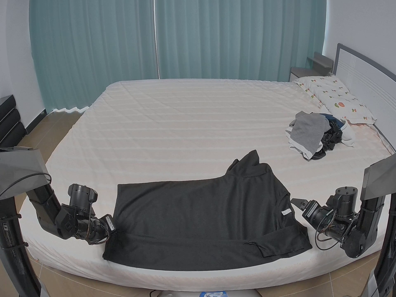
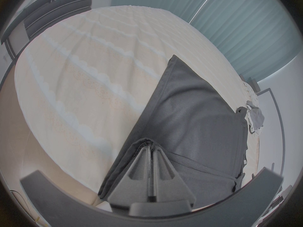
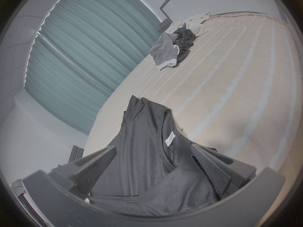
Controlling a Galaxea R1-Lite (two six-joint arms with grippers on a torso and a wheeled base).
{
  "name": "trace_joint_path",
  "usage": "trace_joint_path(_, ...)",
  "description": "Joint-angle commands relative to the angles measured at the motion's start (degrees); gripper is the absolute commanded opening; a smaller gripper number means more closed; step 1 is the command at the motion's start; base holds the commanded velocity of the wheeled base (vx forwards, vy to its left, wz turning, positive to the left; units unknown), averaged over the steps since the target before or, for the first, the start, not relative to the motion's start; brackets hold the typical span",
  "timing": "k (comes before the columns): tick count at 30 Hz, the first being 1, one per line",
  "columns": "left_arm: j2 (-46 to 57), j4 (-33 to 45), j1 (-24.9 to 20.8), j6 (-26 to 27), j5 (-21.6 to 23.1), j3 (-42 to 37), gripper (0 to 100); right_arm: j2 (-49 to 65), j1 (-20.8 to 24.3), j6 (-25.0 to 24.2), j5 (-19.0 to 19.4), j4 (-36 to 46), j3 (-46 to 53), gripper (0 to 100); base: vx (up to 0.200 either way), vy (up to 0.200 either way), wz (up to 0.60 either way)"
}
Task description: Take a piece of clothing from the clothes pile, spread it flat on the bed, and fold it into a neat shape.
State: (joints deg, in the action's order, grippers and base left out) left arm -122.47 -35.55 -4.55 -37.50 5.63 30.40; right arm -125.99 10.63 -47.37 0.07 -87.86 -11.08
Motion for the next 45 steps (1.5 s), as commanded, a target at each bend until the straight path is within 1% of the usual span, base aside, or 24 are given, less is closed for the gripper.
trace_joint_path(1,-2.25,0.04,1.21,-0.29,-0.09,1.68,0,-0.13,0.0,0.0,0.01,-0.03,0.01,100,0.0,0.0,0.0)
trace_joint_path(12,-2.25,0.13,1.65,-0.73,0.17,1.76,0,-0.31,-0.17,-0.09,0.01,-0.03,-0.08,100,0.0,0.0,0.0)
trace_joint_path(13,-2.25,0.13,1.65,-0.73,0.26,1.85,100,-0.31,-0.17,-0.09,0.01,-0.03,-0.08,100,0.0,0.0,0.0)
trace_joint_path(21,-0.49,-0.05,1.65,-3.46,0.43,2.82,100,-0.22,-0.7,-0.09,0.01,-0.03,0.01,100,0.0,0.0,0.0)
trace_joint_path(22,0.74,-0.31,1.82,-4.78,0.43,3.08,100,-0.31,-0.7,-0.09,0.01,-0.03,0.01,100,0.0,0.0,0.0)
trace_joint_path(24,1.18,-0.31,1.91,-5.39,0.52,3.17,100,-0.31,-0.61,-0.09,0.01,-0.03,0.01,100,0.0,0.0,0.0)
trace_joint_path(25,1.7,-0.31,1.91,-6.89,0.52,3.52,100,-0.31,-0.61,-0.09,0.01,-0.03,0.01,100,0.0,0.0,0.0)
trace_joint_path(28,2.41,-0.22,2.0,-8.91,0.87,3.79,100,-0.31,-0.61,-0.09,0.01,-0.03,0.01,100,0.067,0.0,0.0)
trace_joint_path(33,2.32,-0.31,2.0,-9.08,1.05,3.96,100,0.04,-0.52,0.0,0.01,-0.03,0.01,100,0.2,0.0,0.0)
trace_joint_path(43,2.14,-0.22,2.26,-10.93,0.08,7.39,100,0.13,-0.08,0.0,0.01,-0.03,0.01,100,0.0,0.0,0.0)
trace_joint_path(45,2.06,0.13,2.26,-10.93,-0.01,9.59,100,0.13,0.0,0.0,0.01,-0.03,0.01,100,0.0,0.0,0.0)
